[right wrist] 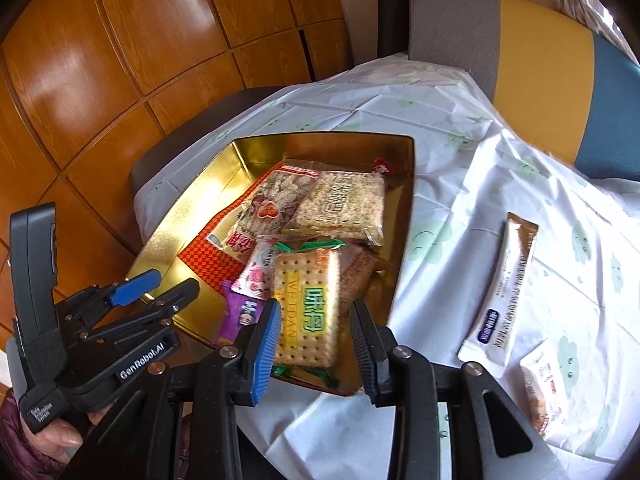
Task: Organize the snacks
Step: 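Pull the open right gripper back from the tray over the table, then move the right gripper to the white red-labelled snack packet and grasp it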
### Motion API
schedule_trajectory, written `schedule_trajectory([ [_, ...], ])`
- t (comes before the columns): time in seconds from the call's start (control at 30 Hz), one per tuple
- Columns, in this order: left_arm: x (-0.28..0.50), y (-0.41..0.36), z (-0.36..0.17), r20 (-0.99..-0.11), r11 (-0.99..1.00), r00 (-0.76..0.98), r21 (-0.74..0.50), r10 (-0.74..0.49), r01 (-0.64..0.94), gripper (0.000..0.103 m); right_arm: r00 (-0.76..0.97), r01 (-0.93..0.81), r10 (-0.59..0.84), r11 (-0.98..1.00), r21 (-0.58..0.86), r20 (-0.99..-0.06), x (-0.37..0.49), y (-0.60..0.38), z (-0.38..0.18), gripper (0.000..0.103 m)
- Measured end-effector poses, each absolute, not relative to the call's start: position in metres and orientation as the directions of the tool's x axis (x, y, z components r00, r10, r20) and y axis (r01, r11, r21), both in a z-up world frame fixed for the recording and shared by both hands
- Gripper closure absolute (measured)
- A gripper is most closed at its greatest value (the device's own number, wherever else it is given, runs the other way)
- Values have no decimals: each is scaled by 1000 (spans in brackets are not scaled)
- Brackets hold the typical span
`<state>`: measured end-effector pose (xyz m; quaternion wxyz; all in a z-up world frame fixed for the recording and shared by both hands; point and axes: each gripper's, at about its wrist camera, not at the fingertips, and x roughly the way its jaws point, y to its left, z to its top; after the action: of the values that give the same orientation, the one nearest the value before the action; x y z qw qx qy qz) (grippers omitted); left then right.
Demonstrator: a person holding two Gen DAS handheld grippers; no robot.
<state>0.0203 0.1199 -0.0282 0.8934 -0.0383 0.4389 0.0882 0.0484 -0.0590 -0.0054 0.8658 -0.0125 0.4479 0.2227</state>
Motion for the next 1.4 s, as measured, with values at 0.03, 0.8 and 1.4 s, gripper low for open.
schedule_trajectory([
  [0.03, 20, 119, -28, -790, 983, 601, 10, 121, -185, 55, 508, -392, 365, 905, 169, -780, 47, -63, -5, 66],
  [0.8, 15, 84, -26, -782, 997, 619, 43, 76, -68, 55, 527, -125, 197, 980, 153, -827, 36, -196, -31, 66],
  [1.4, 10, 47, -24, -781, 996, 625, 63, 11, 61, 55, 474, -41, 132, 991, 128, -870, 30, -259, -44, 63],
])
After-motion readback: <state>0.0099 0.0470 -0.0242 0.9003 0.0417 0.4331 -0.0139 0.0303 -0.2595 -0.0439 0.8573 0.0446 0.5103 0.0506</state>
